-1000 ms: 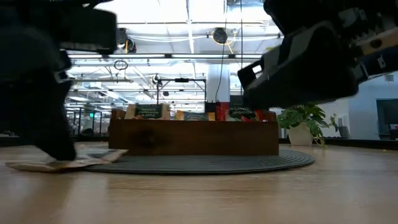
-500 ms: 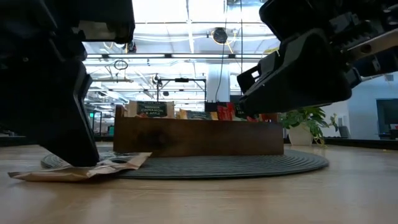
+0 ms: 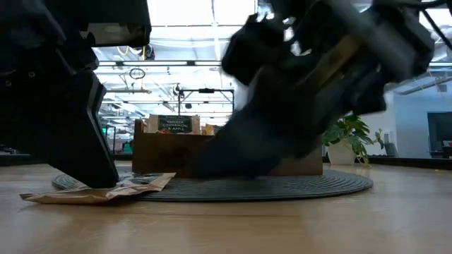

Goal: Pick & Place Tea
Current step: Put the brown tea bag into the left section of the wooden organizer

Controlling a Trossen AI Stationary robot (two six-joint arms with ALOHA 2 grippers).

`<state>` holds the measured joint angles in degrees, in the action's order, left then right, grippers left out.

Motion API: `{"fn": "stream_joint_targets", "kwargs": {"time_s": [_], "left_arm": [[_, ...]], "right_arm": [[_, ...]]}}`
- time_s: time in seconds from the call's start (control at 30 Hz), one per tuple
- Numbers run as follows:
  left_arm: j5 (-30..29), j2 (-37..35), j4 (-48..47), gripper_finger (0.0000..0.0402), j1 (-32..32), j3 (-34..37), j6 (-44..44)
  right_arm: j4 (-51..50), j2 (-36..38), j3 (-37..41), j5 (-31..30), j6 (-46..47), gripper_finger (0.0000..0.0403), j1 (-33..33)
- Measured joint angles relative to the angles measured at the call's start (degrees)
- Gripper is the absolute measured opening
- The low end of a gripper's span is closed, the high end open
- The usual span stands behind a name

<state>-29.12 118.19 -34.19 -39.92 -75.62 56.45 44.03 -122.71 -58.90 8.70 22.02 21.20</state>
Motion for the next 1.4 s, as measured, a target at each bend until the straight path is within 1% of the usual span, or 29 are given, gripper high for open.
{"fn": "stream_joint_targets", "kwargs": {"time_s": [0.1, 0.3, 0.53, 0.7, 0.87, 1.0, 1.13, 1.3, 1.4], "left_arm": [[-0.5, 0.0, 0.2, 0.0046, -0.1, 0.7, -0.2], [-2.4, -0.2, 2.6, 0.0046, -0.8, 3.3, 0.3], [-2.7, -0.3, 5.1, 0.0046, -1.0, 4.4, -0.8], [-2.3, -0.2, 5.7, 0.0046, -0.9, 4.4, -1.2], [-2.4, -0.2, 5.9, 0.0046, -0.9, 4.4, -1.3], [-2.4, -0.2, 6.0, 0.0046, -0.9, 4.4, -1.3], [-2.0, -0.1, 6.3, 0.0046, -0.7, 4.4, -1.3], [-2.1, -0.1, 6.7, 0.0046, -0.7, 4.4, -1.3], [-2.2, -0.1, 7.1, 0.0046, -0.7, 4.4, -2.1]], "right_arm": [[-1.5, -3.6, -4.8, -3.4, 2.1, 0.0072, -0.4], [-5.0, -2.7, -5.0, -16.2, -1.2, 0.0098, 1.0], [-9.4, -1.6, -5.3, -22.3, -1.5, 0.0107, 1.0], [-9.8, -1.6, -5.3, -22.1, -0.5, 0.0107, 1.0], [-9.8, -1.5, -5.3, -18.0, 2.6, 0.0107, 0.5], [-9.6, -1.5, -5.3, -16.1, 2.8, 0.0098, 0.4], [-10.3, -1.5, -5.4, -15.1, 2.3, 0.0071, 0.4], [-10.5, -1.5, -5.4, -14.9, -0.5, 0.0011, 0.0], [-10.5, -1.5, -5.4, -14.9, -1.7, 0.0006, 0.0]]}}
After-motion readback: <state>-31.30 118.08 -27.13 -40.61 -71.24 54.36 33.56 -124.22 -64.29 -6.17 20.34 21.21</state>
